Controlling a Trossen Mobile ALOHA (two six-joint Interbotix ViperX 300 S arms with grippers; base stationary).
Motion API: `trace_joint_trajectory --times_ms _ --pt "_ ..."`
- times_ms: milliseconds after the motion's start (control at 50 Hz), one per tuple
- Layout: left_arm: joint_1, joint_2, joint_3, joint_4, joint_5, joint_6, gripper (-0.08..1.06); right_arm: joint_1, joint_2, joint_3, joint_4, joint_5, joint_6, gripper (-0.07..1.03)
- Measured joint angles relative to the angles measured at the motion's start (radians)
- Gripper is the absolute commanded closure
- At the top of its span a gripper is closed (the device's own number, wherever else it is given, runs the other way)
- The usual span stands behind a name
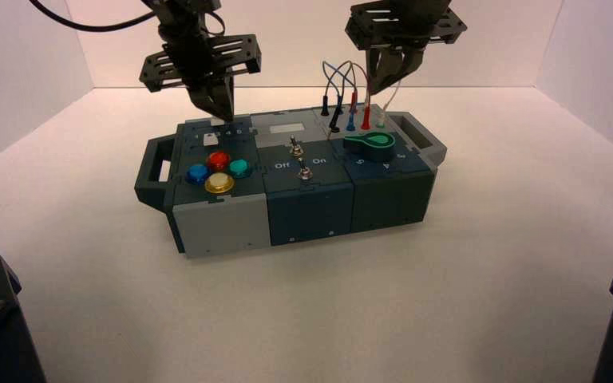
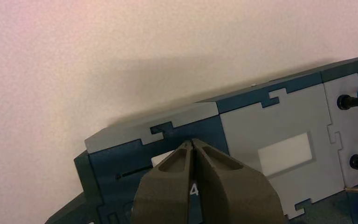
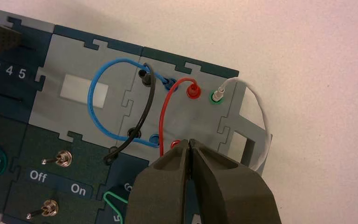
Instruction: Move the top slider to position 2.
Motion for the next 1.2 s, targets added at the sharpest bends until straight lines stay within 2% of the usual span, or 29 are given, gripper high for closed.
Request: trace_joint_trajectory --times_ms 580,880,1200 --pt "0.012 -0.034 0.021 0.011 0.008 0.002 1.01 0.002 0.000 0.000 0.000 0.002 0.000 0.99" --pt "0.012 -0.032 0.025 0.011 0.011 0.002 1.01 0.060 -0.002 0.000 0.003 0.008 0.000 0.99" --pt "0.014 -0.040 0.034 0.011 0.011 0.002 1.01 0.060 0.000 -0.002 0.003 0.008 0.000 0.99"
